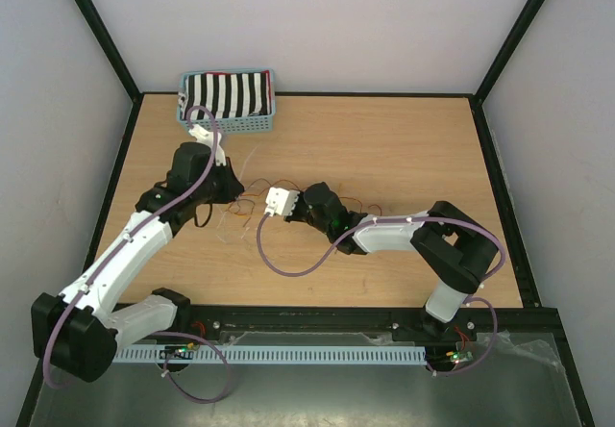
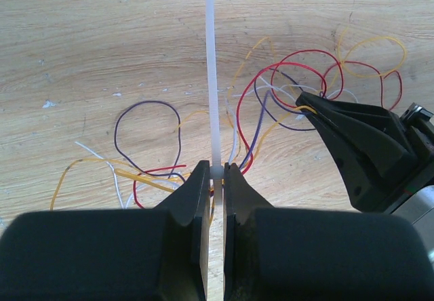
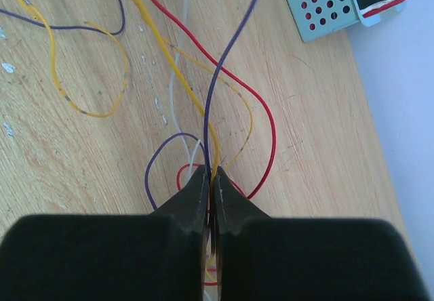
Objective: Zip-tie the wires
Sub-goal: Adjust the cable at the center of the board.
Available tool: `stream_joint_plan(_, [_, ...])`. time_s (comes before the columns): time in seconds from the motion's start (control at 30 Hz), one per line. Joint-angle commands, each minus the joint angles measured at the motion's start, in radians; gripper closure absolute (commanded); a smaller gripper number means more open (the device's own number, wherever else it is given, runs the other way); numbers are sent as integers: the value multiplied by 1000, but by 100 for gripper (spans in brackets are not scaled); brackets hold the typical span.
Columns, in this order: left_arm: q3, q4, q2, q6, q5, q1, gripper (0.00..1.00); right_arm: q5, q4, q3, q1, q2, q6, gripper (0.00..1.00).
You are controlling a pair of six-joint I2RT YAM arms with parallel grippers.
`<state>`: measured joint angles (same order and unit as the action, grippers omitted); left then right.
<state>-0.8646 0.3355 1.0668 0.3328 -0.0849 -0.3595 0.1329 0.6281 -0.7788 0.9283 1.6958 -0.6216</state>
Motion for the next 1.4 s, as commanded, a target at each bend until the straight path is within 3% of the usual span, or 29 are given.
stream_joint_plan(0.0, [3,2,9,-2,5,4,100,-3,-40,-22,-5,-38,-14,82])
stream_joint_plan(0.13, [-6,-2,23,18,-9,4,100,-64,-70,-4,-6,-67,-15,60])
stream_joint_plan(0.33, [-17,0,31,35,5,4,100,-73,-122,14,-7,-86,-21,51])
stream_joint_plan(0.43, [-22,1,35,45,17,4,100,-101,-124,42,-6,-134,-3,40])
stream_joint_plan(0.67, [-48,5,52,57,14,4,100,-321,-85,160,-6,-315,56,28])
stream_joint_plan(0.83, [-65,4,60,46,-4,4,100,-358,16,225,-8,-370,96,28])
stream_joint_plan(1.1, [-67,4,63,10,-55,2,100,-487,41,111,-14,-285,135,34])
stream_joint_plan(1.37, [-68,3,55,7,-77,-4,100,-580,60,-4,-16,-173,139,62])
